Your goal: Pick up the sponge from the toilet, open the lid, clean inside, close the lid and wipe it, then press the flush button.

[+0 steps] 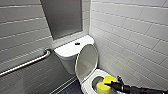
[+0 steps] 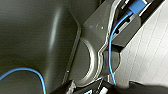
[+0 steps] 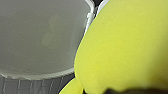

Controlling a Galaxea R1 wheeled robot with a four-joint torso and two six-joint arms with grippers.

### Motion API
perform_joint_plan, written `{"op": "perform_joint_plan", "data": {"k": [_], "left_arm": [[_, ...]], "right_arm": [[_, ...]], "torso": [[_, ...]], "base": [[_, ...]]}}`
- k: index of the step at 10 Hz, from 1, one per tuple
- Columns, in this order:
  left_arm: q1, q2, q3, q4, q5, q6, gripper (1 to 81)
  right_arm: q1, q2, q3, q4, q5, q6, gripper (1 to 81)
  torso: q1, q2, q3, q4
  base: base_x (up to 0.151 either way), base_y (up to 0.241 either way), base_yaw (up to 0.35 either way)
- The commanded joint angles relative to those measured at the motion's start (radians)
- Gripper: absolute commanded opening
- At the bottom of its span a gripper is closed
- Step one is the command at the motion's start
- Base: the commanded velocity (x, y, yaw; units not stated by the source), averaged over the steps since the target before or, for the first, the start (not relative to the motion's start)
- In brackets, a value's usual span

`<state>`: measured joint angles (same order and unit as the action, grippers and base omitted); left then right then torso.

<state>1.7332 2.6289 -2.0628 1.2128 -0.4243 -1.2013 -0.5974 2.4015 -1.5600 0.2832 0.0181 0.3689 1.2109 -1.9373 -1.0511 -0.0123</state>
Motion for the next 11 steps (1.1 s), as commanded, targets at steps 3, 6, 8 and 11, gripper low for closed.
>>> {"op": "perform_joint_plan", "data": {"k": [3,6,8,11], "left_arm": [[0.022,-0.019,0.018,0.027,0.016,0.003,81.1],[0.021,-0.021,0.018,0.03,0.016,0.002,81.1],[0.023,-0.029,0.018,0.03,0.012,0.0,81.1],[0.032,-0.039,0.018,0.031,0.01,-0.003,81.1]], "right_arm": [[0.251,0.15,-0.248,-0.111,-0.245,0.005,1.0],[0.271,0.216,-0.395,-0.127,-0.273,0.007,1.0],[0.274,0.274,-0.515,-0.116,-0.259,0.021,1.0],[0.239,0.389,-0.773,-0.113,-0.244,0.171,1.0]], "torso": [[0.0,0.0,0.0,0.0],[0.0,0.0,0.0,0.0],[0.0,0.0,0.0,0.0],[0.0,0.0,0.0,0.0]], "base": [[0.0,0.0,0.0],[0.0,0.0,0.0],[0.0,0.0,0.0],[0.0,0.0,0.0]]}}
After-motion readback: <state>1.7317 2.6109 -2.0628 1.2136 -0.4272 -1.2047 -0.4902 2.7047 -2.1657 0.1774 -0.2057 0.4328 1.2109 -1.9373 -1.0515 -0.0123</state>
